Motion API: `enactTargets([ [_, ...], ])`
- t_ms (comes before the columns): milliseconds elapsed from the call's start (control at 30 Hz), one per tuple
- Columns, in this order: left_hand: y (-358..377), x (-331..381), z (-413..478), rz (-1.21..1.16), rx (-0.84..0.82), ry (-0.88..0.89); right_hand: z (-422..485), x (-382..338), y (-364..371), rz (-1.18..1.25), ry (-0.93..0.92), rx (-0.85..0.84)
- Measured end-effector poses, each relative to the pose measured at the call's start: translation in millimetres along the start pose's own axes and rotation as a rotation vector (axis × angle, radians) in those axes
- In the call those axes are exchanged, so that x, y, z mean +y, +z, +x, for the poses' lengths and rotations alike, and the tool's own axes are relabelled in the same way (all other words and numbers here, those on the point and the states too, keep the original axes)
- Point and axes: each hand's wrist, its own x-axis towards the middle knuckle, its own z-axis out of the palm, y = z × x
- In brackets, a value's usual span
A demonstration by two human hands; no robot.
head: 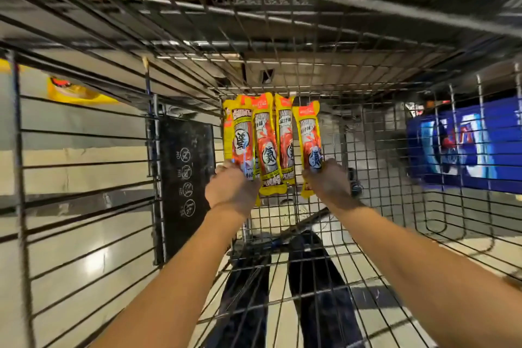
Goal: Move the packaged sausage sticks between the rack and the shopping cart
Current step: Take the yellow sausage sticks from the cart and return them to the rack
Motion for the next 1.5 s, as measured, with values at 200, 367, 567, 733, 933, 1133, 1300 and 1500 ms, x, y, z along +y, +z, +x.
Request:
enactTargets([
  [200,-31,-17,-29,-0.673,-0.211,-0.105,-43,13,-29,0.41,0.211,-0.198],
  [367,-66,-32,-97,-0.934,-0.375,-0.133,-126,53,-73,0.621,0.176,-0.254],
  [567,-105,-30,-169,-0.842,-0.411,-0.051,-215,83,-125,0.923,0.19,-0.228],
  [733,-125,-1,-246,-0.773,-0.366,0.058,-298,133,-166,1.13,0.197,-0.13],
  [933,-119,86,-334,-0.5,-0.415,0.372,-370,237,-192,1.542,0.267,0.058],
  [1133,-63,181,-431,-0.248,-0.595,0.651,-411,345,-197,1.937,0.471,0.238],
  [1300,7,252,-502,-0.036,-0.637,0.827,-423,426,-215,2.127,0.572,0.355],
  [1500,71,303,-560,0.024,-0.678,0.798,-430,488,-248,2.201,0.534,0.399],
])
